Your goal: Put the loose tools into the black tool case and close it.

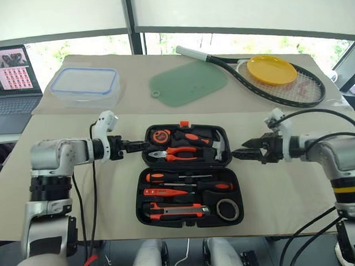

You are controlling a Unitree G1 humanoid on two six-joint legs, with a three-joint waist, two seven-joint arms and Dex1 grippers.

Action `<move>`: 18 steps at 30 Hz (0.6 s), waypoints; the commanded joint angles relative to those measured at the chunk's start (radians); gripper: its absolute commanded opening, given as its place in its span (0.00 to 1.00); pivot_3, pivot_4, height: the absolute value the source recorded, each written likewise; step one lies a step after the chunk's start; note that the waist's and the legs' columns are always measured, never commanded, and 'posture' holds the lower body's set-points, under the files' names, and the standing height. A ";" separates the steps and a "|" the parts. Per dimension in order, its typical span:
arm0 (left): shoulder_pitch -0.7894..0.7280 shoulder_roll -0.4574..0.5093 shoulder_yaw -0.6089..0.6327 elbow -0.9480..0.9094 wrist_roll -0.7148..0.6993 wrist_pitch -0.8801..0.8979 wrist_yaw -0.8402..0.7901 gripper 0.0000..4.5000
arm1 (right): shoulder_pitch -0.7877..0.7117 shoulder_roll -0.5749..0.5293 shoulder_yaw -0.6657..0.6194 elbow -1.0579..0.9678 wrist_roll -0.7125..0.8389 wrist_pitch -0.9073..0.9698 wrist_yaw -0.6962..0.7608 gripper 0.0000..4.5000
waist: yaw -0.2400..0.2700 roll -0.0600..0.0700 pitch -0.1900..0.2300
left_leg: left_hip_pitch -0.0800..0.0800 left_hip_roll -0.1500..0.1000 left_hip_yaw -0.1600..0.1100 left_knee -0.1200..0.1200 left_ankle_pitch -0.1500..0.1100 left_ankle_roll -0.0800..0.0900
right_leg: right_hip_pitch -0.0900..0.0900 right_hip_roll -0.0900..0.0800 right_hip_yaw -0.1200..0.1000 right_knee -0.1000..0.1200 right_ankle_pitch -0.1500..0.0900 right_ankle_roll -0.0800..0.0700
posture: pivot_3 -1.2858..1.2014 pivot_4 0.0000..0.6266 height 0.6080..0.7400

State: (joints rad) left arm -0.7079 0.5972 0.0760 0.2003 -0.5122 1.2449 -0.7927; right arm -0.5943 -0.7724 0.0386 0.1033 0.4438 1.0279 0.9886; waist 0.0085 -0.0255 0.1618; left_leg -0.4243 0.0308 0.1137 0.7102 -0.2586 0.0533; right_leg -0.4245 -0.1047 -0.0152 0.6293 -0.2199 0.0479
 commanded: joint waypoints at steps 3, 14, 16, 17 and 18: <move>-0.005 0.008 -0.054 -0.018 -0.001 -0.024 -0.021 0.92 | -0.048 0.035 0.018 0.043 -0.013 -0.003 -0.027 0.99 | -0.002 0.000 0.000 | 0.000 0.000 0.000 0.000 0.000 0.000 | 0.000 0.000 0.000 0.000 0.000 0.000 | 0.52 0.24 0.99; 0.006 0.000 -0.054 -0.014 -0.010 -0.046 -0.014 0.10 | -0.056 0.075 0.018 0.053 -0.016 -0.002 -0.049 0.31 | 0.003 0.000 0.000 | 0.001 0.001 0.000 0.000 0.000 0.000 | 0.001 -0.001 0.000 -0.001 0.000 0.000 | 0.52 0.24 0.99; 0.013 -0.001 -0.043 -0.030 -0.023 -0.032 -0.015 0.00 | -0.055 0.080 0.012 0.043 -0.011 -0.005 -0.049 0.17 | 0.002 0.000 0.000 | 0.002 0.000 0.000 0.000 -0.001 0.001 | 0.001 -0.002 0.000 -0.001 0.000 0.001 | 0.52 0.24 0.99; 0.017 -0.003 -0.036 -0.038 -0.030 -0.024 -0.014 0.00 | -0.056 0.086 0.006 0.040 -0.008 -0.008 -0.052 0.09 | 0.000 0.000 0.000 | 0.003 0.001 -0.001 0.001 -0.001 0.002 | 0.002 -0.002 0.000 -0.001 0.001 0.000 | 0.52 0.24 0.99; 0.022 -0.004 -0.031 -0.048 -0.037 -0.022 -0.016 0.00 | -0.058 0.093 -0.002 0.036 -0.005 -0.011 -0.058 0.04 | -0.002 0.000 0.000 | 0.003 0.001 -0.001 0.001 -0.003 0.006 | 0.002 -0.002 0.000 0.000 0.001 0.000 | 0.52 0.24 0.99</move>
State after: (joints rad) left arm -0.6928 0.5992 0.0420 0.1928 -0.5196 1.2135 -0.8025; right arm -0.6401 -0.6917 0.0604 0.1689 0.4256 1.0286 0.9393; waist 0.0065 -0.0256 0.1617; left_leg -0.4209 0.0314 0.1129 0.7108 -0.2620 0.0595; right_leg -0.4227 -0.1069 -0.0149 0.6297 -0.2183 0.0477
